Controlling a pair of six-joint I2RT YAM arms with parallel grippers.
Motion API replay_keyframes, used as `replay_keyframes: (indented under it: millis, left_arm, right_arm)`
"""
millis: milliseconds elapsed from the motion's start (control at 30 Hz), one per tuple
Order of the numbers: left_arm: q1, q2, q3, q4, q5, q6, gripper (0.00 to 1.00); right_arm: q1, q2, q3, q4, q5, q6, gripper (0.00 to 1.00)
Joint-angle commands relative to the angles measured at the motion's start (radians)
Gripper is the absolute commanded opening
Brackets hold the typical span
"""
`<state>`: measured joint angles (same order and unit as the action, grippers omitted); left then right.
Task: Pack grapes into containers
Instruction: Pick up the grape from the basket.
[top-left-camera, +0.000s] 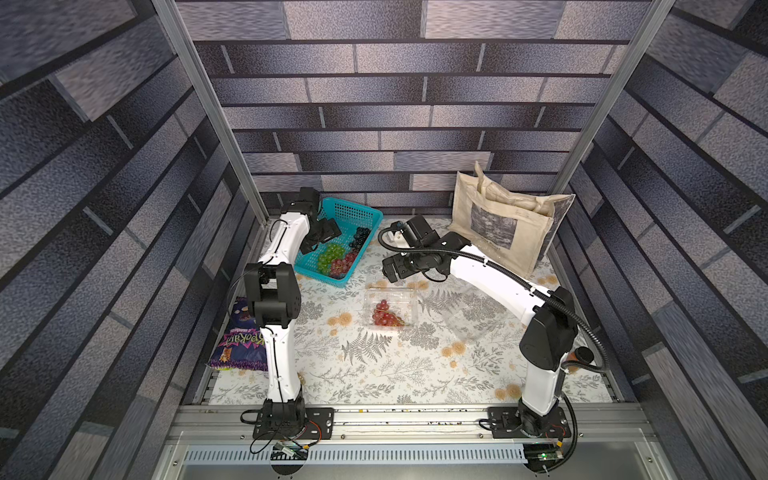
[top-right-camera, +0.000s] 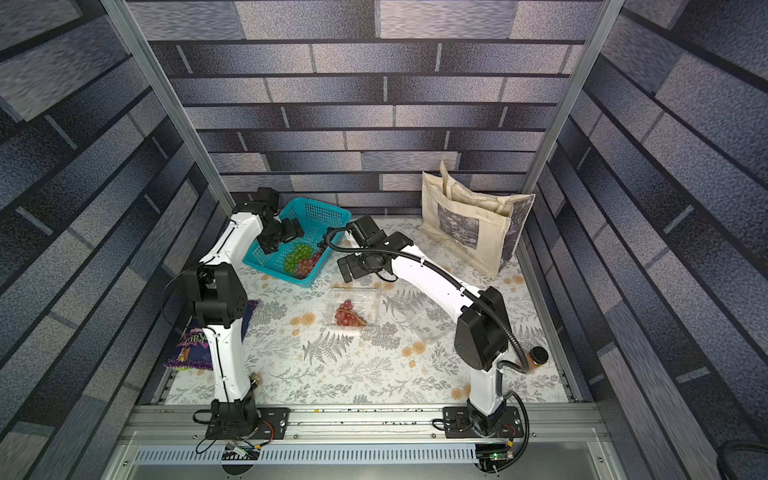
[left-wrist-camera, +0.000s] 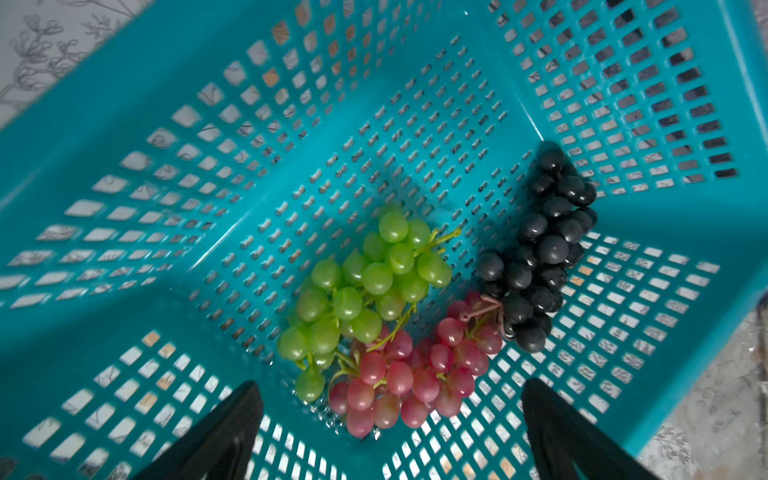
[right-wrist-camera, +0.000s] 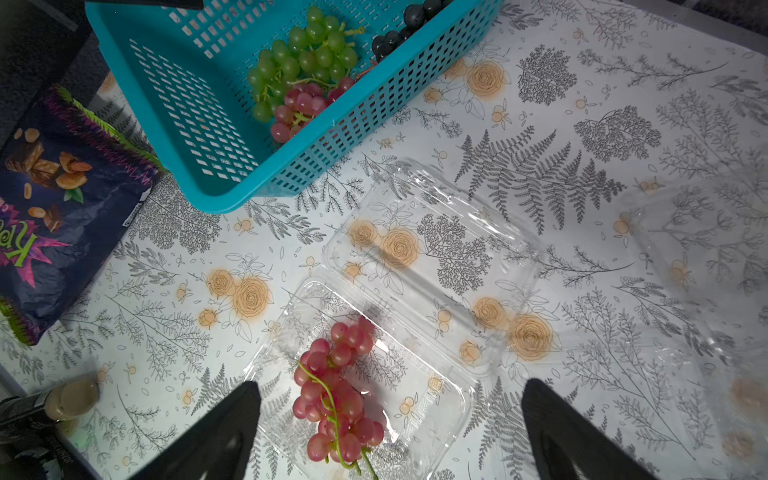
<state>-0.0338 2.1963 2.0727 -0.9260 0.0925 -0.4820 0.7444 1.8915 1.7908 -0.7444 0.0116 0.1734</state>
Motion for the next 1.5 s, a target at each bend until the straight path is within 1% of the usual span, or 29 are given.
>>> replay_keyframes:
  millis: [0,133,200,300,333,400,467,600,700,800,933,1133,1467]
  left_arm:
    - [-0.025,0.044,0.095,0.014,-0.013,0.107,1.0]
    - [-0.032,0.171,0.247,-0.014,0.018,0.172,1.0]
    - [-0.043,0.229,0.33,-0.04,-0.007,0.22,1.0]
    - [-0.05,0.331,0.495,-0.123,-0.04,0.275,1.0]
    - [-0.048,0.367,0.552,-0.156,-0.039,0.281,1.0]
    - [-0.037,0.411,0.611,-0.189,-0.026,0.264,1.0]
    - [-0.028,0.426,0.617,-0.204,0.005,0.245,1.0]
    - [-0.027,0.43,0.613,-0.277,-0.014,0.237,1.0]
    - [-0.026,0.414,0.581,-0.3,-0.03,0.24,1.0]
    - [-0.028,0.389,0.546,-0.296,-0.077,0.252,1.0]
    - [-0.017,0.391,0.55,-0.336,-0.1,0.237,1.0]
    - [-0.009,0.382,0.551,-0.388,-0.193,0.217,1.0]
    - [-0.004,0.362,0.602,-0.435,-0.327,0.194,1.0]
  right_arm:
    - [-0.01,0.031,0.053,-0.016,-0.034,0.017,1.0]
    - [-0.014,0.052,0.062,-0.015,-0.05,0.036,1.0]
    - [-0.015,0.052,0.057,-0.013,-0.053,0.044,1.0]
    - [-0.018,0.05,0.045,-0.012,-0.05,0.055,1.0]
    - [-0.019,0.047,0.042,-0.01,-0.049,0.057,1.0]
    - [-0.022,0.044,0.028,-0.002,-0.048,0.061,1.0]
    - [-0.025,0.04,0.018,0.005,-0.048,0.069,1.0]
    - [-0.027,0.046,0.009,0.008,-0.05,0.084,1.0]
    - [-0.027,0.044,-0.003,0.016,-0.057,0.093,1.0]
    - [-0.027,0.044,-0.012,0.028,-0.068,0.103,1.0]
    - [-0.027,0.038,-0.026,0.035,-0.07,0.115,1.0]
    - [-0.027,0.033,-0.048,0.043,-0.073,0.116,1.0]
    - [-0.027,0.036,-0.06,0.055,-0.082,0.127,1.0]
